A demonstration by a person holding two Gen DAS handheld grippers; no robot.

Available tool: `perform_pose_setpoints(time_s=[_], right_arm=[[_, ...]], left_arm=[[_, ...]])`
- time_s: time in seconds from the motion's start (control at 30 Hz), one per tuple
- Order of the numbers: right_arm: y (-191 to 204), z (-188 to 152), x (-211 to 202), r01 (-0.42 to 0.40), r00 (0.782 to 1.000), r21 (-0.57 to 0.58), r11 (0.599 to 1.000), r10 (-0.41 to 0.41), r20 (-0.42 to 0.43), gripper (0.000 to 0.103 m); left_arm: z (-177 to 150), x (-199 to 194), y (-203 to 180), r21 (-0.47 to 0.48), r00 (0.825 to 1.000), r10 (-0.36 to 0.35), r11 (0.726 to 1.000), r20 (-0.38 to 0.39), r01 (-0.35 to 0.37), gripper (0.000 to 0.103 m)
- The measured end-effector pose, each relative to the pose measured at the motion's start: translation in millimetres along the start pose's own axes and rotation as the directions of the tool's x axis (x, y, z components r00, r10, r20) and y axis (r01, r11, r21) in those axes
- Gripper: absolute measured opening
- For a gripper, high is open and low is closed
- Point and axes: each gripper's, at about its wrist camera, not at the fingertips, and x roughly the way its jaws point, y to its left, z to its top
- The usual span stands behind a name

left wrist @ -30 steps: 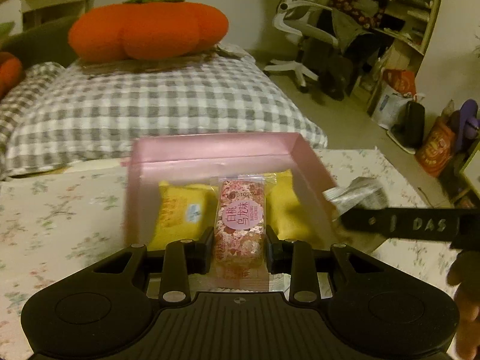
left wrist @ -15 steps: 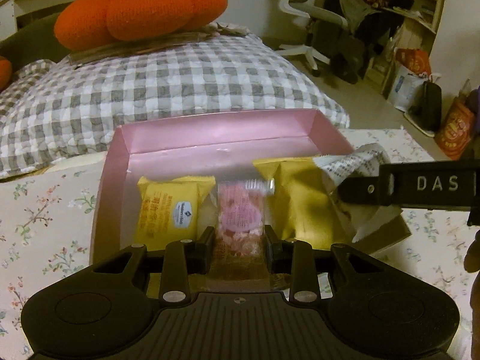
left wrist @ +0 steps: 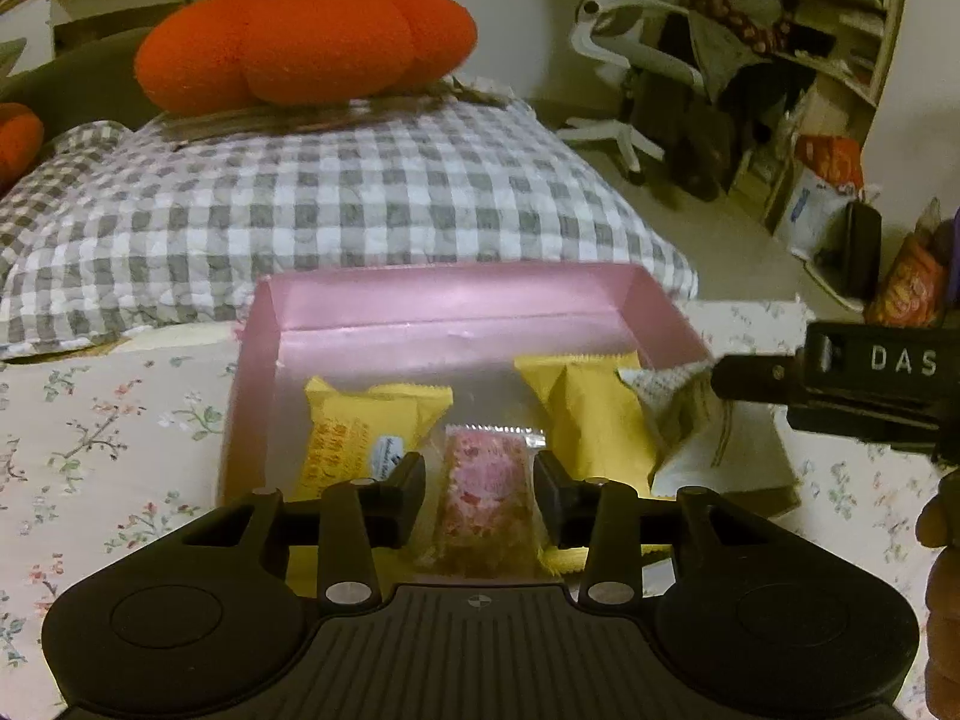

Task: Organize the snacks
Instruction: 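Place the pink pastry between the yellow packets while the right tool drops the white packet in the box, then withdraw both tools from the box toward the remaining snacks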

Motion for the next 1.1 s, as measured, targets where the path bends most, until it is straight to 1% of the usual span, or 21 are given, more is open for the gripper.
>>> perform_pose_setpoints(time_s=[0.1,0.17,0.23,0.3,0.37,0.43,0.5,0.6,0.73,0.83,0.97,1.0,1.1], right_arm=[[-5,1,-2,0.001,1.0,0.025,1.0,0.0,-0.007,0.066],[-6,1,-2,-0.009,1.0,0.028,1.0,0.009,-0.016,0.061],[-4,-1,-2,-0.013,1.0,0.005,1.0,0.013,-0.027,0.056],[1,-5,0,-0.007,0.999,-0.021,1.0,0.006,-0.041,0.054],[4,-8,4,-0.017,0.998,-0.047,0.999,0.014,-0.056,0.048],[6,-10,4,-0.005,0.999,-0.076,0.997,0.002,-0.045,0.047],[5,-10,2,-0.019,0.999,-0.069,0.997,0.016,-0.04,0.047],[-2,-7,-7,-0.091,0.995,-0.021,0.996,0.09,-0.038,0.047],[-10,-7,-20,-0.098,0.995,0.025,0.995,0.099,-0.029,0.047],[-19,-11,-35,-0.132,0.991,0.08,0.988,0.134,-0.02,0.047],[-30,-15,-58,-0.151,0.988,0.128,0.98,0.151,0.004,0.047],[-31,-17,-62,-0.149,0.989,0.127,0.981,0.149,0.002,0.047],[-26,-26,-72,-0.117,0.993,0.064,0.991,0.119,-0.02,0.047]], left_arm=[[4,-9,8,-0.035,1.0,-0.005,0.999,0.012,0.005,0.039],[6,-15,15,-0.064,1.0,-0.003,0.998,0.016,0.004,0.039],[6,-21,20,-0.084,1.0,0.007,0.996,0.012,-0.006,0.038],[3,-27,24,-0.093,1.0,0.018,0.996,0.009,-0.017,0.038],[-3,-34,26,-0.093,1.0,0.028,0.995,-0.001,-0.028,0.038],[-11,-41,28,-0.098,0.999,0.035,0.995,-0.015,-0.037,0.038],[-17,-50,33,-0.108,0.999,0.039,0.993,-0.02,-0.041,0.038],[-27,-67,43,-0.133,0.999,0.05,0.99,-0.019,-0.052,0.038],[-41,-85,56,-0.171,0.999,0.048,0.984,-0.02,-0.051,0.038],[-52,-96,60,-0.202,0.999,0.048,0.978,-0.023,-0.052,0.038],[-66,-106,61,-0.227,0.999,0.035,0.973,-0.036,-0.042,0.039],[-70,-109,61,-0.227,0.999,0.035,0.973,-0.042,-0.044,0.039],[-78,-113,58,-0.218,0.998,0.039,0.975,-0.055,-0.05,0.039]])
